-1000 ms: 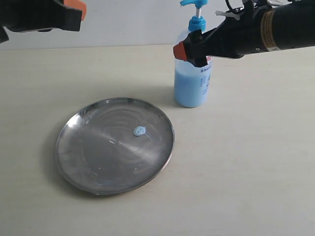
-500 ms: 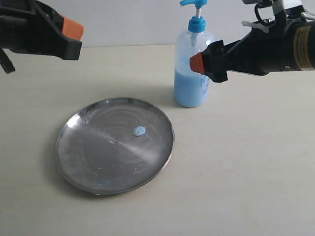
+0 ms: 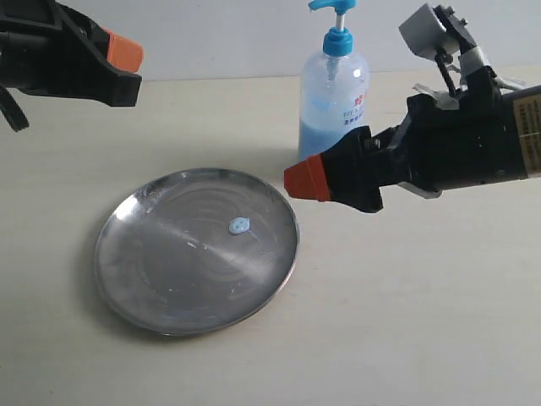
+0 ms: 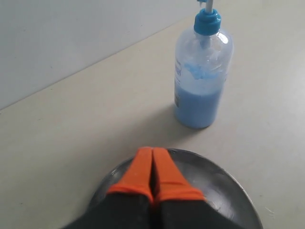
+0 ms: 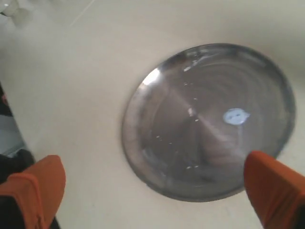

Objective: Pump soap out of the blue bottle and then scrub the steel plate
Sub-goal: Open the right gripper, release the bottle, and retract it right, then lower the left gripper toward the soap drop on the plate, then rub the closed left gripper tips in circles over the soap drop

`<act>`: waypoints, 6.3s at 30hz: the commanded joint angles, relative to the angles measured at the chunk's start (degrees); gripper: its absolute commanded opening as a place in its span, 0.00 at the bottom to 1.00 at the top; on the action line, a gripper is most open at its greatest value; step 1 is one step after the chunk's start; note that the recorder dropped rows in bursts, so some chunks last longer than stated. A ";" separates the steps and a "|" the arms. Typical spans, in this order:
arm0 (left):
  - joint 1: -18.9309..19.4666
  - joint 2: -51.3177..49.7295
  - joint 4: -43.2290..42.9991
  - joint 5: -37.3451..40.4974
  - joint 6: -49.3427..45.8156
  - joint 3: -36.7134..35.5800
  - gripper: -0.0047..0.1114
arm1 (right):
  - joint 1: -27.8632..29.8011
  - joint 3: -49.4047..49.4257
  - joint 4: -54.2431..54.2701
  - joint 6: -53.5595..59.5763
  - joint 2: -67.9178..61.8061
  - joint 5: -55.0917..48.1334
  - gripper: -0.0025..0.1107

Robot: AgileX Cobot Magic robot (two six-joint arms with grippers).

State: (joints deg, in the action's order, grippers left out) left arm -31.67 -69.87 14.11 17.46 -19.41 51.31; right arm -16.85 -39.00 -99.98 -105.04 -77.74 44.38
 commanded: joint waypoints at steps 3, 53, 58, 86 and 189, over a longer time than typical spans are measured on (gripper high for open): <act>-0.25 0.42 0.86 -0.38 0.31 -0.18 0.04 | 0.17 0.20 0.03 -3.08 0.35 13.05 0.82; -0.25 0.42 4.68 -0.89 0.31 -0.18 0.04 | 0.17 -0.19 83.60 105.04 -4.86 -84.77 0.43; -0.25 0.42 4.68 -0.76 0.31 -0.18 0.04 | 0.17 -2.65 97.07 111.93 -2.25 -84.77 0.43; -0.36 0.42 9.70 2.69 0.31 -0.18 0.04 | 0.17 3.99 114.84 123.47 37.98 -71.37 0.17; -0.25 -56.73 2.17 31.87 3.75 31.48 0.04 | 0.17 13.55 115.06 124.34 63.04 -61.51 0.02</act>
State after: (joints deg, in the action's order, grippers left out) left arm -31.67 -125.73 17.93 45.17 -15.84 83.26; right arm -16.85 -25.64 14.86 19.01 -15.14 -18.16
